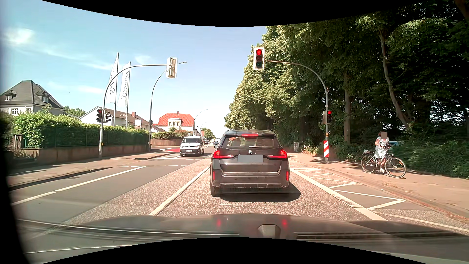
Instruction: Follow the waypoints while adhering to traffic rules and regulations
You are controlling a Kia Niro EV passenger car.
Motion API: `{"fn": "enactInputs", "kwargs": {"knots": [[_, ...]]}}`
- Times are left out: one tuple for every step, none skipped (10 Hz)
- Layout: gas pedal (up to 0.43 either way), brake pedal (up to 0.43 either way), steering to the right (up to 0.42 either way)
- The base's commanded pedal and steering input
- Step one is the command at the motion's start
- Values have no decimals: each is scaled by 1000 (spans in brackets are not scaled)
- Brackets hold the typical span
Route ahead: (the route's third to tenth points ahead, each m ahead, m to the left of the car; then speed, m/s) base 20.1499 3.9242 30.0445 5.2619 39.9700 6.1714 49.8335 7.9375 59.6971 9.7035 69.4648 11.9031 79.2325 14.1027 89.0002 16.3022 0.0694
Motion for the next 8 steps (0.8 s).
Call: {"fn": "enactInputs", "kwargs": {"knots": [[0, 6, 1], [0, 6, 1], [0, 6, 1], [0, 6, 1], [0, 6, 1], [0, 6, 1], [0, 6, 1], [0, 6, 1]]}}
